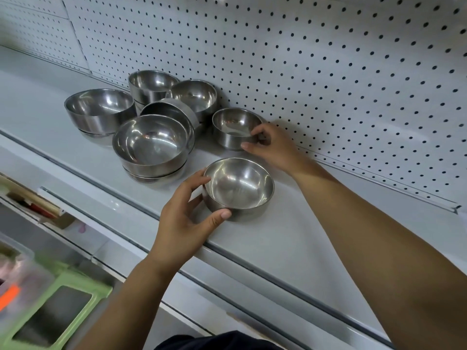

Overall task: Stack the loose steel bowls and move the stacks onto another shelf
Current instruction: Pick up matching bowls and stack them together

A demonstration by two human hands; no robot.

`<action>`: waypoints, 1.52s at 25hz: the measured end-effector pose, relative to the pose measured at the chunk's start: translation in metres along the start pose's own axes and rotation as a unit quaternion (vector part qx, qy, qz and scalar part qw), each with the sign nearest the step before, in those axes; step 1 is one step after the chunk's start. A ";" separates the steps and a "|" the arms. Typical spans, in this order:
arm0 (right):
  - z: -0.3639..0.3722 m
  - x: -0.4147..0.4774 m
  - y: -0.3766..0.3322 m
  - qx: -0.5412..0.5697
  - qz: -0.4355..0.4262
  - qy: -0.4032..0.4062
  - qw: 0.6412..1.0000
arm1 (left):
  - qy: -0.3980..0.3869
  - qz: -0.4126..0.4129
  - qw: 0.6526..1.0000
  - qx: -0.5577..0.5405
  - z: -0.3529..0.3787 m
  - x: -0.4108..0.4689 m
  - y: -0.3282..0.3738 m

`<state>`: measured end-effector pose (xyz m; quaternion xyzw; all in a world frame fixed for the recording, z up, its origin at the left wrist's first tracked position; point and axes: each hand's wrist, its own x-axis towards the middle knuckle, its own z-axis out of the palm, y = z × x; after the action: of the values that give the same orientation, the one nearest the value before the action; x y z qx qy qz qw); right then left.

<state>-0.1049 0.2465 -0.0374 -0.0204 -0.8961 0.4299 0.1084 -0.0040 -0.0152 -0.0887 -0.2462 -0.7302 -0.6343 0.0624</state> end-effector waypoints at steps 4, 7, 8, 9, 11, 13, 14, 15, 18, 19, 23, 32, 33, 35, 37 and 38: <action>0.004 0.002 0.009 0.012 -0.020 0.033 0.999 | -0.010 -0.011 1.000 -0.011 -0.001 0.001 -0.001; 0.002 -0.001 0.011 0.011 -0.046 0.050 0.998 | -0.008 -0.010 1.000 -0.009 -0.001 0.001 -0.002; -0.001 -0.004 0.009 0.020 -0.049 0.056 0.997 | -0.008 -0.012 1.000 -0.010 -0.001 0.001 -0.002; -0.005 -0.009 0.006 0.039 -0.050 0.061 0.996 | -0.008 -0.017 1.000 -0.012 0.000 0.002 -0.002; -0.015 -0.025 -0.006 0.091 -0.054 0.082 0.991 | -0.012 -0.027 0.999 -0.016 0.001 0.003 0.001; -0.026 -0.047 -0.020 0.130 -0.054 0.103 0.985 | -0.020 -0.031 0.999 -0.018 0.001 0.003 0.003; -0.031 -0.062 -0.027 0.144 -0.045 0.101 0.983 | -0.022 -0.027 0.999 -0.015 0.000 0.003 0.004; -0.036 -0.077 -0.034 0.153 -0.037 0.091 0.983 | -0.024 -0.023 0.999 -0.012 0.000 0.003 0.005; -0.043 -0.120 -0.041 0.127 -0.027 0.055 0.990 | -0.036 -0.034 0.999 -0.002 -0.001 0.004 0.009; -0.041 -0.131 -0.040 0.118 -0.029 0.051 0.991 | -0.043 -0.046 0.998 -0.001 -0.001 0.004 0.011; -0.027 -0.152 -0.037 0.165 -0.039 0.042 0.985 | -0.053 -0.038 0.998 0.010 -0.001 0.004 0.007; -0.005 -0.170 -0.035 0.163 -0.010 0.025 0.986 | -0.069 -0.043 0.997 -0.006 -0.001 0.005 0.004; -0.002 -0.172 -0.035 0.176 -0.003 0.024 0.984 | -0.067 -0.043 0.997 -0.003 -0.001 0.005 0.004; 0.005 -0.176 -0.036 0.206 0.017 0.023 0.978 | -0.058 -0.037 0.998 0.001 0.000 0.002 0.004; 0.014 -0.177 -0.037 0.226 0.041 0.022 0.973 | -0.033 -0.036 0.999 0.010 0.002 -0.003 0.004; 0.018 -0.177 -0.038 0.230 0.049 0.020 0.972 | -0.010 -0.038 0.999 0.021 0.003 -0.006 0.004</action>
<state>0.0659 0.1858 -0.0501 -0.0472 -0.7691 0.6284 0.1067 0.0040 -0.0140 -0.0881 -0.2234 -0.7529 -0.6180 0.0358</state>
